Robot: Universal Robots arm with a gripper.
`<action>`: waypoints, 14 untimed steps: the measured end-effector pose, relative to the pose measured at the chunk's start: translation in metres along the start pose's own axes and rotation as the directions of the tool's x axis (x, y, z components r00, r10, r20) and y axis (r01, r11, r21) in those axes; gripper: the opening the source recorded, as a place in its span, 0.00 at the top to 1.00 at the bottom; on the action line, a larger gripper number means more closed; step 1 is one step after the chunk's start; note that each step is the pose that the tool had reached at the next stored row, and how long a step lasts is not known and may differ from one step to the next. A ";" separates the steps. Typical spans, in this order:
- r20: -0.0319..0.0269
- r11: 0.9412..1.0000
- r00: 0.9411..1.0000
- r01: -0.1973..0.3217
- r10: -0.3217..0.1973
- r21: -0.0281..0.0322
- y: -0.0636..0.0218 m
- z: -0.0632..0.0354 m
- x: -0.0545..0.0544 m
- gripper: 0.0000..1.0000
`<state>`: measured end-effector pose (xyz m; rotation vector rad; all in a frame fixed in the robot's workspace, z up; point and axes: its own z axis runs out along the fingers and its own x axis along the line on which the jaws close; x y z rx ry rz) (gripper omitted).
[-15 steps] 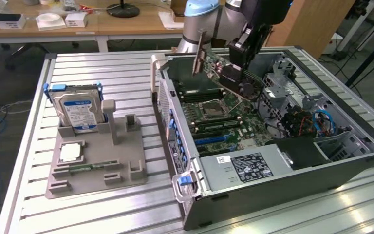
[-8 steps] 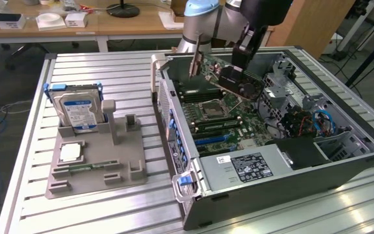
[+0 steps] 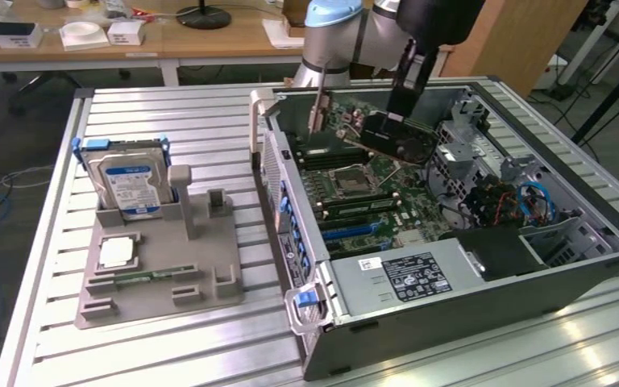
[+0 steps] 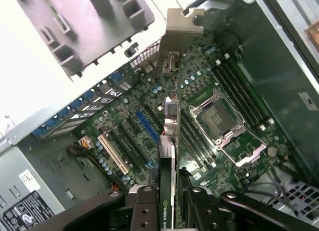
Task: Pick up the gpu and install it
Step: 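Insert the gpu into the slot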
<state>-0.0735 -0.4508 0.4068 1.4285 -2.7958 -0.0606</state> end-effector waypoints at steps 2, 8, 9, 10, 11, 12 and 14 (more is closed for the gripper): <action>-0.001 0.999 0.999 0.034 -0.034 -0.001 0.0000 0.0010 0.000 0.74; -0.005 0.990 0.990 0.138 -0.138 -0.003 -0.0002 0.0041 0.000 0.74; -0.005 0.988 0.988 0.155 -0.155 -0.003 -0.0002 0.0046 0.000 0.74; -0.006 0.985 0.985 0.173 -0.173 -0.003 -0.0002 0.0050 0.000 0.74; -0.006 0.981 0.981 0.192 -0.192 -0.004 -0.0002 0.0055 0.000 0.74; -0.007 0.978 0.978 0.208 -0.208 -0.004 -0.0003 0.0057 0.000 0.74; -0.007 0.977 0.977 0.214 -0.214 -0.004 -0.0004 0.0056 0.000 0.74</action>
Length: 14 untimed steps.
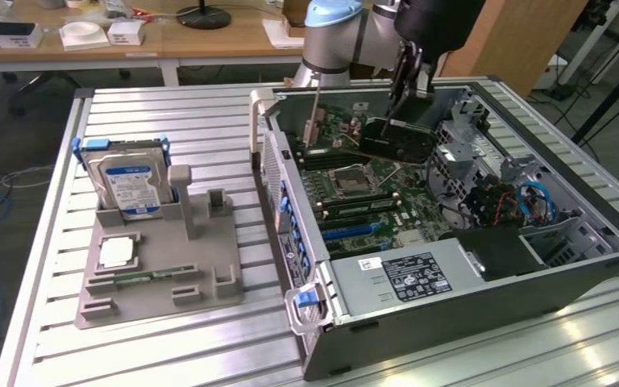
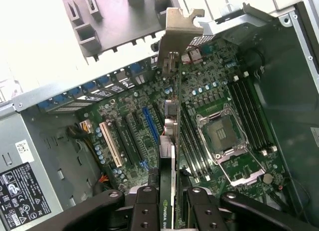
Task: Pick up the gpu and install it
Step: 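Insert the gpu into the slot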
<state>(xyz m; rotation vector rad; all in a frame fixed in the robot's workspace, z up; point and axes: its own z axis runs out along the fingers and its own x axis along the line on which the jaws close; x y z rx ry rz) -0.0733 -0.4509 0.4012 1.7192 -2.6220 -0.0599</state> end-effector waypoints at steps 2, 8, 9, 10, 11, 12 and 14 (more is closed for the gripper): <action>0.000 1.000 1.000 0.000 0.000 0.000 -0.0005 0.0001 0.000 0.74; 0.000 1.000 1.000 0.005 -0.005 0.000 -0.0005 0.0001 0.000 0.74; 0.000 1.000 1.000 0.006 -0.006 0.000 -0.0005 0.0001 0.000 0.74; 0.000 1.000 1.000 0.007 -0.007 0.000 -0.0005 0.0001 0.000 0.74; 0.000 1.000 1.000 0.008 -0.008 0.000 -0.0005 0.0001 0.000 0.74; 0.000 1.000 1.000 0.009 -0.009 0.000 -0.0005 0.0001 0.000 0.74; 0.000 1.000 1.000 0.011 -0.011 0.000 -0.0005 0.0000 0.000 0.74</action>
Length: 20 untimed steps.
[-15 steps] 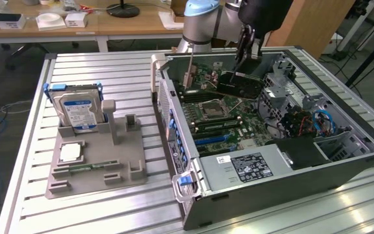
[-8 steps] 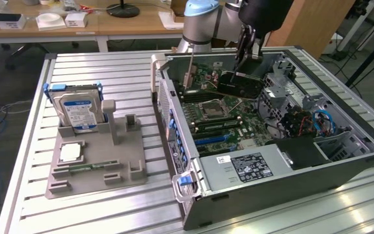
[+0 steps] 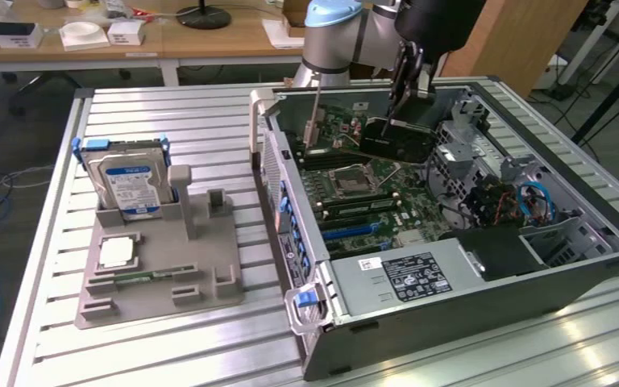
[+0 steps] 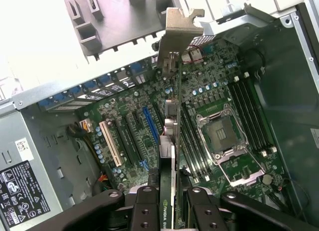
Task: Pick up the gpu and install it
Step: 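Insert the gpu into the slot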
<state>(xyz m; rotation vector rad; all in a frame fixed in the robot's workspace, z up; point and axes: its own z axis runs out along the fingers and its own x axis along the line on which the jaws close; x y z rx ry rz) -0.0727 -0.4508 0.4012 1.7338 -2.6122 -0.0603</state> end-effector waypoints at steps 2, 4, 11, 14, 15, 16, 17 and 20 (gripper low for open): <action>0.000 1.000 1.000 0.002 -0.002 0.000 0.0000 0.0000 0.000 0.74; 0.000 1.000 1.000 0.004 -0.004 0.000 0.0000 0.0000 0.000 0.74; 0.000 1.000 1.000 0.010 -0.010 0.000 0.0000 0.0001 0.000 0.74; 0.000 1.000 1.000 0.012 -0.012 0.000 -0.0001 0.0000 0.000 0.74; 0.000 1.000 1.000 0.013 -0.013 0.000 -0.0001 0.0001 0.000 0.74; 0.000 1.000 1.000 0.014 -0.014 0.000 -0.0001 0.0000 0.000 0.74; 0.000 1.000 1.000 0.014 -0.014 0.000 -0.0001 0.0000 0.000 0.74; 0.000 1.000 1.000 0.016 -0.016 0.000 -0.0001 0.0001 0.000 0.74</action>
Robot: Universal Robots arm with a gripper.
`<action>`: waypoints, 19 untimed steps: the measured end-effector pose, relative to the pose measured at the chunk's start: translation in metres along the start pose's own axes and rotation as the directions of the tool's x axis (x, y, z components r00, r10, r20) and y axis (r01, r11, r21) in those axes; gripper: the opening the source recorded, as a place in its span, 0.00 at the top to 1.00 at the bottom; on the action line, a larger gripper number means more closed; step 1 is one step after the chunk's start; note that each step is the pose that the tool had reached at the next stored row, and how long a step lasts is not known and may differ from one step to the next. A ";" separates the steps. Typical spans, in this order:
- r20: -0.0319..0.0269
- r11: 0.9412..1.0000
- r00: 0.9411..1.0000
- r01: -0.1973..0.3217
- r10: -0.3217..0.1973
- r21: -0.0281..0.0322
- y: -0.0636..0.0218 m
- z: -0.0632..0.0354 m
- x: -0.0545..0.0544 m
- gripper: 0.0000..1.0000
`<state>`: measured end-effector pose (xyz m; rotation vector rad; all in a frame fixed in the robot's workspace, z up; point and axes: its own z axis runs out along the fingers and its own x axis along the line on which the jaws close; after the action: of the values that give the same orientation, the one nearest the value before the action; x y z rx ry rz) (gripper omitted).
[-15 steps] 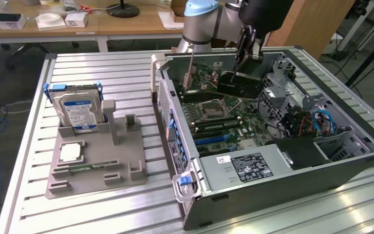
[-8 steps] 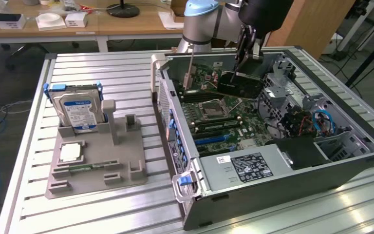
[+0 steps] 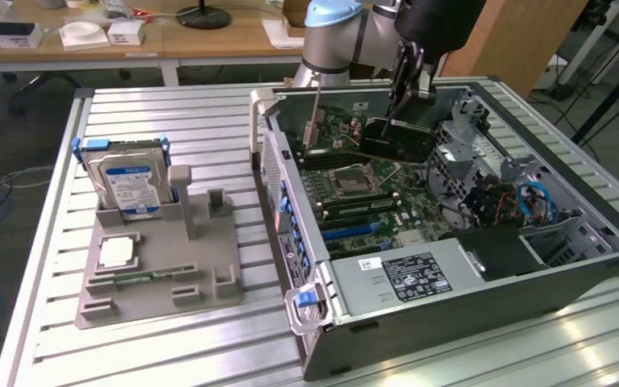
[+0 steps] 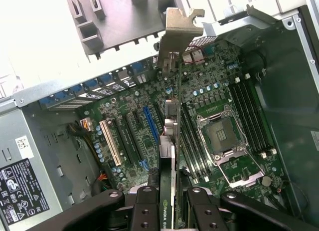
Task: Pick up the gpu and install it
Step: 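Insert the gpu into the slot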
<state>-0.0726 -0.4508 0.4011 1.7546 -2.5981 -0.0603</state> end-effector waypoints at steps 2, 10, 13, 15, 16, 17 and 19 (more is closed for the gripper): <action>0.000 1.000 1.000 0.001 -0.001 0.000 0.0000 0.0000 0.000 0.74; 0.000 1.000 1.000 0.008 -0.008 0.000 -0.0001 0.0000 0.000 0.74; 0.000 1.000 1.000 0.011 -0.011 0.000 -0.0002 0.0000 0.000 0.74; 0.000 1.000 1.000 0.012 -0.012 0.000 -0.0002 0.0000 0.000 0.74; 0.000 1.000 1.000 0.013 -0.013 0.000 -0.0002 0.0000 0.000 0.74; 0.000 1.000 1.000 0.014 -0.014 0.000 -0.0002 0.0000 0.000 0.74; -0.001 1.000 1.000 0.015 -0.015 0.000 -0.0002 0.0000 0.000 0.74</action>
<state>-0.0724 -0.4508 0.4011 1.7742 -2.5844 -0.0603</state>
